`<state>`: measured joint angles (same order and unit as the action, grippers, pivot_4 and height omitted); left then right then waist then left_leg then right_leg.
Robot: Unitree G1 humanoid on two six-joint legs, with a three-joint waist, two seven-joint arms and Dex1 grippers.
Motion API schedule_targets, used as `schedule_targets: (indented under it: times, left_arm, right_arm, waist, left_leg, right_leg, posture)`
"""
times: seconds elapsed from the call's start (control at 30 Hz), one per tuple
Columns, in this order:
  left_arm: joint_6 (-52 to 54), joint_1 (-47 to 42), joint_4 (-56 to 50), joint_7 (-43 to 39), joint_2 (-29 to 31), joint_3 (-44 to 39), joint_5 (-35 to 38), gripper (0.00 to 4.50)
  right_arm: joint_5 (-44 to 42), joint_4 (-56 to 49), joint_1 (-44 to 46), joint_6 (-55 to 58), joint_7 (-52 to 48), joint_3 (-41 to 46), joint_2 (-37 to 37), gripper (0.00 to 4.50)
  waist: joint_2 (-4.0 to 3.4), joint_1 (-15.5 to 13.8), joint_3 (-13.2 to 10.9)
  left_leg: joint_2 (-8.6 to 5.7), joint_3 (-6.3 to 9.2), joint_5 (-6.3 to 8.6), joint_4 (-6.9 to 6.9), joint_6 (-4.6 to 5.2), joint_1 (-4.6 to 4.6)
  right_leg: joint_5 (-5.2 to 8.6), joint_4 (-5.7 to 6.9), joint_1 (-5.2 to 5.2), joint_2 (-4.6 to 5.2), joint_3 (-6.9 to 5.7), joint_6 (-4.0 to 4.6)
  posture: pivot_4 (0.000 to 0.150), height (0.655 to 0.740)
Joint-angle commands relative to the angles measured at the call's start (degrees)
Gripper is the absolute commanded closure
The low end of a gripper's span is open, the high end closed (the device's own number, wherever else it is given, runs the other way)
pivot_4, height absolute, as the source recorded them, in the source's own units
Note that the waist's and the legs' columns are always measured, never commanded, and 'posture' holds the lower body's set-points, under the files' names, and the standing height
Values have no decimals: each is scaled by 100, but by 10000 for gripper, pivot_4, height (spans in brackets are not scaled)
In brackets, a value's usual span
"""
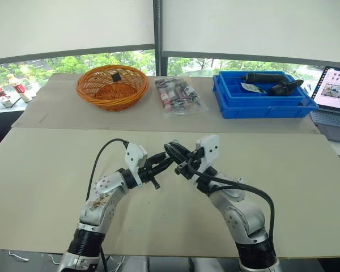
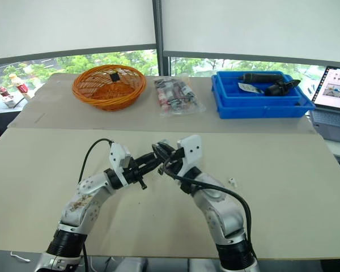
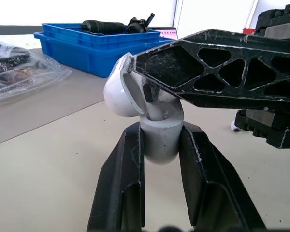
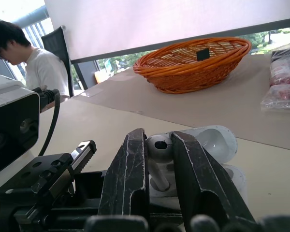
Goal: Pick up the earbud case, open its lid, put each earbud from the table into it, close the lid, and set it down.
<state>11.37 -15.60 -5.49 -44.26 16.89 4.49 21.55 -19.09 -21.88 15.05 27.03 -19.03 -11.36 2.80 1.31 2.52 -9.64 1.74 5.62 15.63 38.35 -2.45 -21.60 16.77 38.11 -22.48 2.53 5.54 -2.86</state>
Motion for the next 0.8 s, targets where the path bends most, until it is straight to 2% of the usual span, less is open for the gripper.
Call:
schedule_targets:
  times: [0.03, 0.2, 0.23, 0.33, 0.6, 0.7, 0.8]
  left_arm:
    - [-87, -112, -183, 19, -6, -74, 56, 39928]
    - [-103, -98, -210, 23, 5, -70, 33, 39928]
    - [-107, -91, -215, 23, 8, -72, 31, 39929]
    - [-112, -39, -243, 22, 29, -77, 25, 39928]
    - [-113, 72, -272, 27, 83, -133, -2, 39929]
    - [-273, 153, -274, -14, 149, -113, -126, 39929]
    - [-479, 255, -257, -1, 207, -126, -229, 39928]
  right_arm:
    - [145, 35, -92, -113, 50, -116, 1, 41592]
    - [143, -68, -205, -296, 38, -87, 5, 41592]
    - [109, -103, -216, -299, 58, -48, -7, 31233]
    - [71, -289, -259, -259, 52, -1, 79, 21168]
    - [-488, -1644, -575, 366, -199, 417, 911, 20815]
    - [-963, -2326, -1152, 622, -635, 978, 1718, 20815]
    - [-902, -2750, -2282, 451, -1072, 1708, 2555, 20815]
  waist:
    - [0, 1, 0]
    - [0, -3, 0]
    - [0, -2, 0]
    - [0, -1, 0]
    - [-3, -7, -2]
    - [-4, -34, -2]
    - [-4, -67, -2]
  left_leg:
    - [0, 0, 0, 0, 0, 0]
    - [0, 1, 0, 0, 0, -1]
    - [0, 0, 0, 0, 0, -1]
    - [0, 1, 0, 0, 0, -2]
    - [-1, 2, 0, 0, 0, -7]
    - [-2, 5, 0, 0, 0, -6]
    - [-8, 8, 0, 1, 0, -14]
  right_leg:
    - [0, 0, 0, 0, 0, 0]
    - [0, 0, 0, 0, -1, 0]
    - [0, -1, 0, 0, 0, 0]
    - [0, -1, 0, 0, -1, 0]
    - [0, -3, -1, 1, -1, 0]
    - [1, -6, 3, 1, -3, -1]
    - [2, -13, 6, 8, -5, -3]
  posture:
    - [1500, 7136]
    - [1500, 7136]
    - [1500, 7136]
    - [1500, 7136]
    - [1500, 7136]
    - [1500, 7136]
    - [1500, 7136]
